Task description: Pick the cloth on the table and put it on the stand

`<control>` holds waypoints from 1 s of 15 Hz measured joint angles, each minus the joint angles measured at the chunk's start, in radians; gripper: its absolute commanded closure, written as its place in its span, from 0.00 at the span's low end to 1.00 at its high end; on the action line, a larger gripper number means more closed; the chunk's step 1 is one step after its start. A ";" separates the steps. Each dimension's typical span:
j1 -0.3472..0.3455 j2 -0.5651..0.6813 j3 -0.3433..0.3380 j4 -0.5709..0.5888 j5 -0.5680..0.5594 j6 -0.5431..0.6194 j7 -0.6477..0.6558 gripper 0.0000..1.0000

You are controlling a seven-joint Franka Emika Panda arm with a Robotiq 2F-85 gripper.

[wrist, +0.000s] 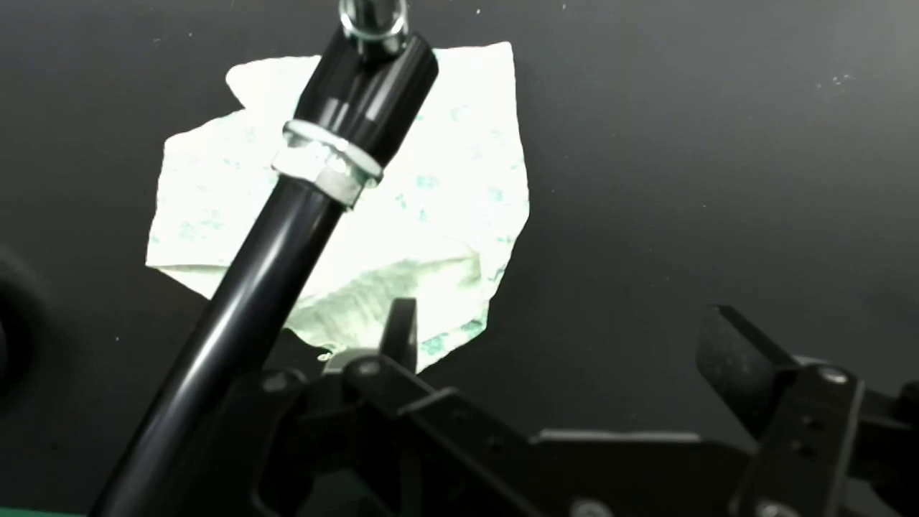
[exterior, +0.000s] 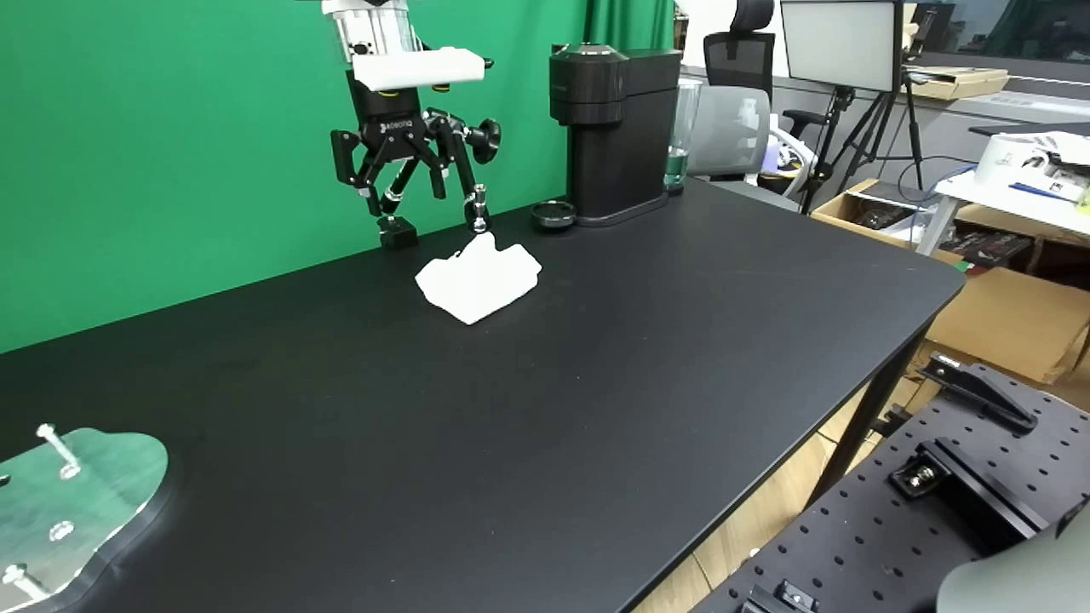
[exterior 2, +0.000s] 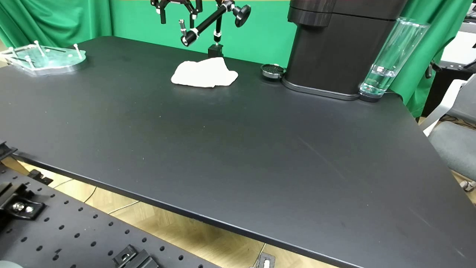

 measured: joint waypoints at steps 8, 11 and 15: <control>0.175 -0.061 -0.087 -0.195 -0.374 0.333 0.164 0.00; 0.215 -0.087 -0.111 -0.257 -0.436 0.345 0.220 0.00; 0.175 -0.090 -0.094 -0.253 -0.425 0.215 0.048 0.00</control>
